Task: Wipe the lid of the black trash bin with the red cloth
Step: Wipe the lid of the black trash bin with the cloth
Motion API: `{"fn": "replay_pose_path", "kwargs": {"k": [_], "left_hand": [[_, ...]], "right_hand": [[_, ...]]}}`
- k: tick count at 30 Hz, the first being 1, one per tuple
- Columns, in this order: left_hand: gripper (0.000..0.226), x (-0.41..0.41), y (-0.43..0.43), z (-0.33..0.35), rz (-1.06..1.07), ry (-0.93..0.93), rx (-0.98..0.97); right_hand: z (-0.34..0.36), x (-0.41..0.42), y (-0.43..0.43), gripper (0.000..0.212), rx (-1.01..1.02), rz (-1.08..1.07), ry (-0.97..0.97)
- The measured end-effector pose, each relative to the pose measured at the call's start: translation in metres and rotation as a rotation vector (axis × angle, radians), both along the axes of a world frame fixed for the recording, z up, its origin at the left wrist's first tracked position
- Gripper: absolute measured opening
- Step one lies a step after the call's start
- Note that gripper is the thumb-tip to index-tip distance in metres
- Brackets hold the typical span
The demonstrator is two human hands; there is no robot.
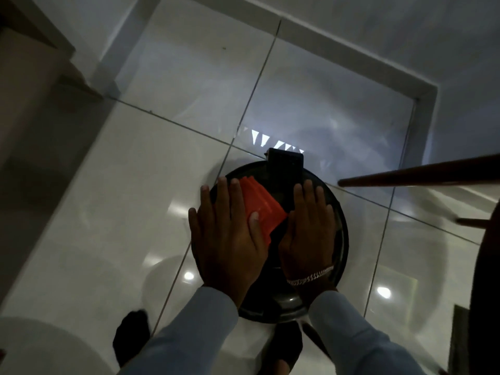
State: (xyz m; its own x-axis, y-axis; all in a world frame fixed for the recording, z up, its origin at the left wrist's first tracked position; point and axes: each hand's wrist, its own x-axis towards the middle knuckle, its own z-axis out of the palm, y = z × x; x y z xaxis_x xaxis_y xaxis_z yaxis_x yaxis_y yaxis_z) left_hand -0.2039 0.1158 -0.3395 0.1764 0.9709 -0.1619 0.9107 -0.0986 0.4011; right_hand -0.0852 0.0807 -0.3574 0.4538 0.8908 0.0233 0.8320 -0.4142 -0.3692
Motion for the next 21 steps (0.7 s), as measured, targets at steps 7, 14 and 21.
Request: {"fn": "replay_pose_path", "kwargs": {"k": [7,14,21], "left_hand": [[0.057,-0.037,0.016,-0.015,-0.730,-0.041,0.304],[0.055,-0.023,0.013,-0.009,-0.434,0.019,0.161],[0.055,0.029,0.042,0.004,-0.325,0.041,0.038]], "right_hand": [[0.002,-0.002,0.000,0.060,0.016,-0.002,-0.054],[-0.004,-0.003,0.002,0.063,0.055,-0.046,-0.048],[-0.012,-0.002,0.003,0.058,0.029,-0.062,-0.123]]}}
